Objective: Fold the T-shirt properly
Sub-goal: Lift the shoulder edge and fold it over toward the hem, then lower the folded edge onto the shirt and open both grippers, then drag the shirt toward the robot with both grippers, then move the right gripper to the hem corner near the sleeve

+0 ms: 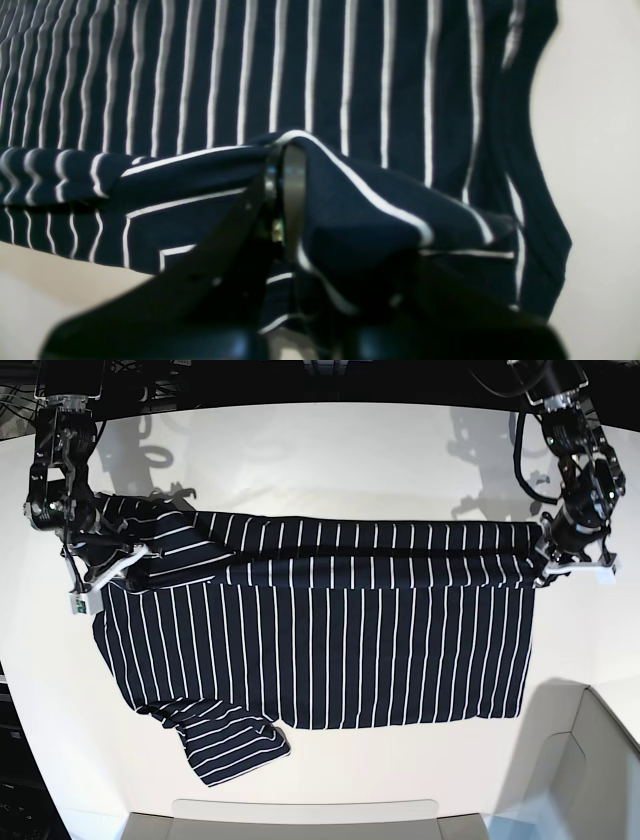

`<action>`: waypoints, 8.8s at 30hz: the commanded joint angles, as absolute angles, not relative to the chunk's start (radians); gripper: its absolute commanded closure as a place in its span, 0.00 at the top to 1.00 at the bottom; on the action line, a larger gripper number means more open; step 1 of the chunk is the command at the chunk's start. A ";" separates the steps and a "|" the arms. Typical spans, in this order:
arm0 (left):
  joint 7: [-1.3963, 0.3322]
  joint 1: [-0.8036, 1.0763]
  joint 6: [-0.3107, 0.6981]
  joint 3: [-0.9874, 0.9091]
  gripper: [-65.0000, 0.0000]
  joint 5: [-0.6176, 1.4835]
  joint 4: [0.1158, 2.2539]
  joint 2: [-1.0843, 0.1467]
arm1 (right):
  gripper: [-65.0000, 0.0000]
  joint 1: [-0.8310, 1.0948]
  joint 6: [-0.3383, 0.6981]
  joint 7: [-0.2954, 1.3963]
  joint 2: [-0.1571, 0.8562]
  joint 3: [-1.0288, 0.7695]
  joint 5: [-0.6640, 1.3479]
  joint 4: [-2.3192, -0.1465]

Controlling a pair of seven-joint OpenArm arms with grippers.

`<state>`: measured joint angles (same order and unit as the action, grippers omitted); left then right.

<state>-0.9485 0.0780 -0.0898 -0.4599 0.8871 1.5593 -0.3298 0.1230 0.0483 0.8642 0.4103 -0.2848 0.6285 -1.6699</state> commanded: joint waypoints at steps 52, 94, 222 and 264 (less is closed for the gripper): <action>-0.914 -0.120 -0.081 -0.392 0.28 0.789 1.511 -0.381 | 0.44 -0.194 0.051 0.737 0.424 -0.137 0.615 -1.446; -0.914 -0.021 -0.079 0.013 0.00 0.661 1.242 -0.440 | 0.00 0.001 0.051 0.900 0.429 -0.191 0.561 -1.371; -1.241 0.478 0.490 -0.576 0.00 0.495 1.896 -0.470 | 0.00 -0.101 0.377 1.216 0.318 -0.151 0.294 -1.756; -1.274 0.355 0.489 -0.466 0.00 0.490 1.893 -0.401 | 0.24 -0.163 0.371 1.199 0.372 -0.150 0.298 -1.695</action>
